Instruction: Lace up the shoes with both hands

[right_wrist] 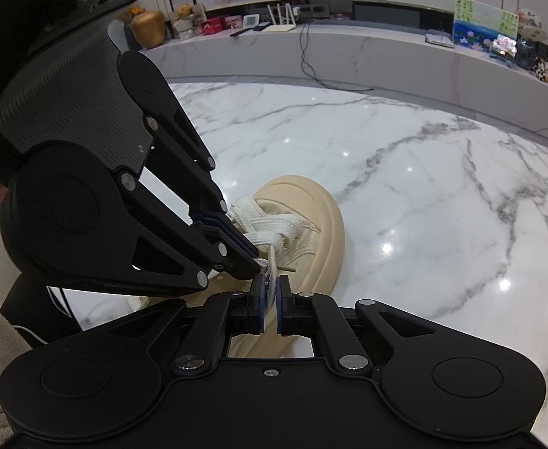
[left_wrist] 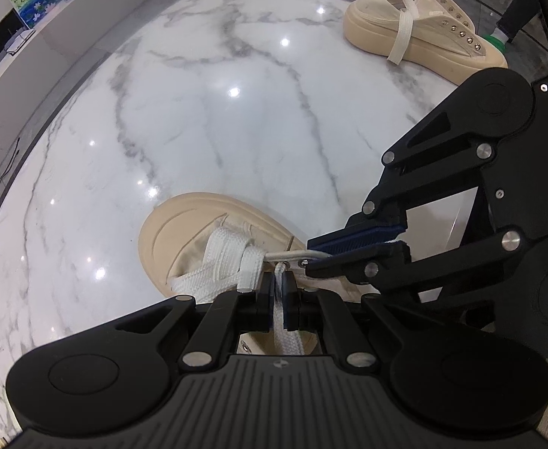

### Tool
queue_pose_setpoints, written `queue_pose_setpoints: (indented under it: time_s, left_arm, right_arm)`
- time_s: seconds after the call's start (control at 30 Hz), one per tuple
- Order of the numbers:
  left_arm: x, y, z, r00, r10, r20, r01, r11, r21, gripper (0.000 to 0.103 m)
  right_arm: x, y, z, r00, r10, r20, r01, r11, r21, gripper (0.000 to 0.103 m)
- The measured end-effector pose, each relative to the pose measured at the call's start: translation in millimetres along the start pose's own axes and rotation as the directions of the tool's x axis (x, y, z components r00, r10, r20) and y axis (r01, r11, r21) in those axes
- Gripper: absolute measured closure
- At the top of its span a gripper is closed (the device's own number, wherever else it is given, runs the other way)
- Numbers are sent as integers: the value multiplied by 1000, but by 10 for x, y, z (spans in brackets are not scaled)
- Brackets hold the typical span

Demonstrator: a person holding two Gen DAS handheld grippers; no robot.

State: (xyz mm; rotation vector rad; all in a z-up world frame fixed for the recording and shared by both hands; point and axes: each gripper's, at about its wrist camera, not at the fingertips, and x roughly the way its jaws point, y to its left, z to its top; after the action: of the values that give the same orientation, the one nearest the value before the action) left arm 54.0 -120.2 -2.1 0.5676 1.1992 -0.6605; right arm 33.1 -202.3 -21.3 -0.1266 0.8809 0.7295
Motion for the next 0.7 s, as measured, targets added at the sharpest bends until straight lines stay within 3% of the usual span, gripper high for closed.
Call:
queue_pose_setpoints:
  time_s: [0.33, 0.5, 0.7]
  left_arm:
    - [8, 53, -23, 1000, -23, 8, 23, 1000, 0, 100]
    - [15, 78, -26, 999, -34, 13, 34, 999, -3, 100]
    - [14, 98, -29, 999, -46, 22, 46, 999, -7, 100]
  right_arm:
    - [-72, -49, 99, 999, -4, -42, -7, 969, -246, 99]
    - [28, -17, 148, 995, 11, -100, -51, 910, -411, 99]
    - [142, 35, 212, 985, 26, -170, -122, 804, -583, 98]
